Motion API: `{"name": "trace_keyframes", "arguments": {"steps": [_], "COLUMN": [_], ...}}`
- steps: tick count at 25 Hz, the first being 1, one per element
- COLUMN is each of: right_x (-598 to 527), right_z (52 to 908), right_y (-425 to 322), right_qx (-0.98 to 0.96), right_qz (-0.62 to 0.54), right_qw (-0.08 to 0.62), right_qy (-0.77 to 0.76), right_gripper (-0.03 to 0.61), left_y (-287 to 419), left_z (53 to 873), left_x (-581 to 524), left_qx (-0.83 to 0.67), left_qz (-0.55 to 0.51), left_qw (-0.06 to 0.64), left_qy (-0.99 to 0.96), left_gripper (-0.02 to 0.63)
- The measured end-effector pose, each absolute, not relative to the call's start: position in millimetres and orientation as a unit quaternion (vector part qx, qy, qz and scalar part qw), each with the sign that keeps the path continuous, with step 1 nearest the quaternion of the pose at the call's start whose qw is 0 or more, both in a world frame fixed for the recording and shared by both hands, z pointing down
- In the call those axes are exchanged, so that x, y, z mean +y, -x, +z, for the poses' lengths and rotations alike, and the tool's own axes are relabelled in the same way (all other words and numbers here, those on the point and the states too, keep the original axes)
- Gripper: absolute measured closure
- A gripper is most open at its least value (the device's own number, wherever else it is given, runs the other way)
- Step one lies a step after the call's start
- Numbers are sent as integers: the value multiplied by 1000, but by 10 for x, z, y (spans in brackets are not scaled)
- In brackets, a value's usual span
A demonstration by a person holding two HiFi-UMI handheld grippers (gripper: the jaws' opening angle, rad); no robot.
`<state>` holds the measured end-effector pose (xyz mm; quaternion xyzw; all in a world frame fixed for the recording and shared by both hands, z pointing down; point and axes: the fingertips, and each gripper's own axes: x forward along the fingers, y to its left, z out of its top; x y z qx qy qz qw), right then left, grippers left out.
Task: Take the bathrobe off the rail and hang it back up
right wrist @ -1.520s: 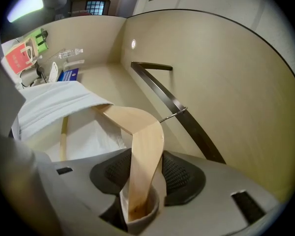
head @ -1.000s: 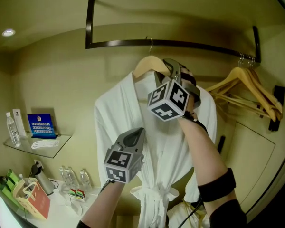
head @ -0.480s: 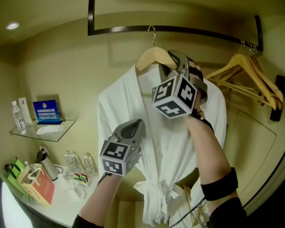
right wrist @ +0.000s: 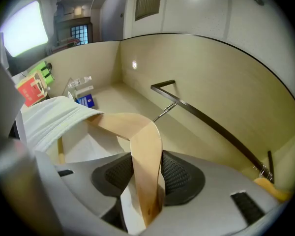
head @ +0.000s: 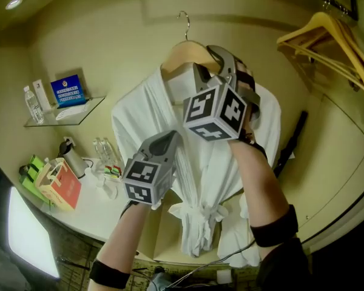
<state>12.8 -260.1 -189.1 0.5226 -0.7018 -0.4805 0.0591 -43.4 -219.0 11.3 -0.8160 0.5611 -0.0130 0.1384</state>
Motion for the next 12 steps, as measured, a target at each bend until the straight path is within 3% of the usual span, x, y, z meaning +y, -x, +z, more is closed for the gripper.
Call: {"name": "trace_keyframes", "arguments": {"steps": [12], "right_x": [-2483], "right_z": [-67], "right_y": [345], "right_qx": [-765], "right_qz": [-406], "right_qw": [120], "right_qy": [-486], "right_gripper": [390], "left_y": [787], "left_z": [1678], "left_x": [-1704], "left_qx": [566], "left_qz": [-74], "left_qw": [34], "left_qy": [820], "left_gripper": [614]}}
